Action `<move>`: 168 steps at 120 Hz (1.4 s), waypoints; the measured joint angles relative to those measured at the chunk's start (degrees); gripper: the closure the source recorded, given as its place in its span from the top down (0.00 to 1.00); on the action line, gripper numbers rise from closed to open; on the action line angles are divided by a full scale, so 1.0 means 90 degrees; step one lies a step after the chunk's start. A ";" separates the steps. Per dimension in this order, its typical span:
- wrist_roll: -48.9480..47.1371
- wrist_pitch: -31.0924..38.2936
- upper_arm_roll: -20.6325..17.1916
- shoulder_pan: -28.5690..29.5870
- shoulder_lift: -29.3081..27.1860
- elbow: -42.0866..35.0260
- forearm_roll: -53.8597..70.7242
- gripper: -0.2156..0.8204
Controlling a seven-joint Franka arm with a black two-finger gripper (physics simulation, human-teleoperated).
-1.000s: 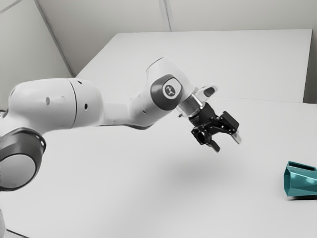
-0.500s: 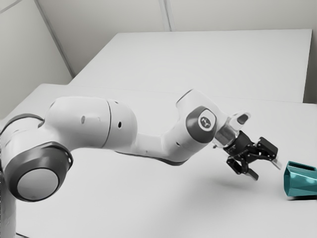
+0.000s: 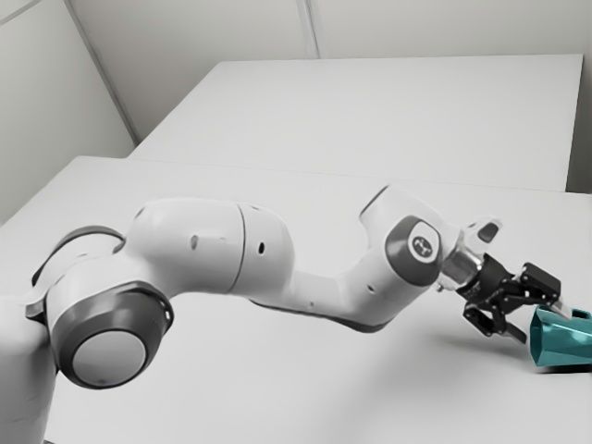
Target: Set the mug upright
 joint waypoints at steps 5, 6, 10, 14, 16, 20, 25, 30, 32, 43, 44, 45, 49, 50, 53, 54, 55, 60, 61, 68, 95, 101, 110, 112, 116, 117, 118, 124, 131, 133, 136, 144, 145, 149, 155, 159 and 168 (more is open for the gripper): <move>0.0002 0.0026 -0.0005 -0.0023 0.0052 0.0066 -0.0071 0.79; 0.0002 0.0031 -0.0007 -0.0026 0.0064 0.0084 -0.0082 0.79; 0.0003 0.0049 -0.0039 -0.0033 0.0116 0.0151 -0.0121 0.79; 0.0004 0.0070 -0.0062 -0.0038 0.0153 0.0201 -0.0151 0.79; 0.0005 0.0083 -0.0073 -0.0041 0.0174 0.0229 -0.0163 0.79; 0.0006 0.0105 -0.0086 -0.0048 0.0223 0.0297 -0.0186 0.79; 0.0007 0.0128 -0.0094 -0.0062 0.0280 0.0379 -0.0206 0.79; 0.0008 0.0147 -0.0098 -0.0079 0.0355 0.0475 -0.0221 0.79; 0.0009 0.0153 -0.0099 -0.0085 0.0386 0.0511 -0.0226 0.79; 0.0010 0.0181 -0.0114 -0.0110 0.0537 0.0699 -0.0240 0.79; 0.0010 0.0183 -0.0117 -0.0112 0.0547 0.0711 -0.0241 0.79; 0.0010 0.0185 -0.0121 -0.0116 0.0555 0.0721 -0.0241 0.79; 0.0011 0.0195 -0.0130 -0.0126 0.0586 0.0758 -0.0243 0.79; 0.0011 0.0198 -0.0131 -0.0128 0.0593 0.0766 -0.0243 0.79; 0.0012 0.0207 -0.0135 -0.0133 0.0608 0.0781 -0.0245 0.78; 0.0012 0.0210 -0.0135 -0.0134 0.0612 0.0783 -0.0245 0.77; 0.0012 0.0213 -0.0136 -0.0135 0.0615 0.0786 -0.0245 0.76; 0.0013 0.0225 -0.0138 -0.0139 0.0624 0.0786 -0.0242 0.68; 0.0013 0.0228 -0.0139 -0.0141 0.0625 0.0784 -0.0240 0.65; 0.0000 0.0243 -0.0137 -0.0146 0.0625 0.0774 -0.0220 0.51; -0.0114 0.0393 -0.0130 -0.0184 0.0583 0.0912 0.0111 0.16; -0.0138 0.0432 -0.0127 -0.0189 0.0579 0.1016 0.0260 0.13; -0.0175 0.0478 -0.0128 -0.0197 0.0576 0.1114 0.0442 0.10; -0.0184 0.0486 -0.0129 -0.0197 0.0576 0.1124 0.0470 0.09; -0.0209 0.0500 -0.0128 -0.0202 0.0579 0.1136 0.0516 0.08; -0.0216 0.0503 -0.0128 -0.0208 0.0580 0.1138 0.0526 0.08; -0.0223 0.0506 -0.0128 -0.0213 0.0580 0.1140 0.0536 0.07; -0.0266 0.0524 -0.0130 -0.0235 0.0586 0.1146 0.0579 0.06; -0.0323 0.0542 -0.0130 -0.0249 0.0596 0.1149 0.0613 0.05; -0.0341 0.0546 -0.0130 -0.0251 0.0597 0.1149 0.0622 0.05; -0.0369 0.0553 -0.0130 -0.0260 0.0596 0.1150 0.0635 0.05; -0.0453 0.0568 -0.0115 -0.0296 0.0543 0.1148 0.0776 0.04; -0.0468 0.0569 -0.0111 -0.0301 0.0522 0.1146 0.0822 0.04; -0.0537 0.0574 -0.0097 -0.0318 0.0422 0.1136 0.1039 0.04; -0.0678 0.0576 -0.0042 -0.0333 0.0196 0.1084 0.1491 0.04; -0.0782 0.0572 0.0012 -0.0339 0.0035 0.1011 0.1786 0.04; -0.1001 0.0547 0.0225 -0.0346 -0.0308 0.0680 0.2340 0.04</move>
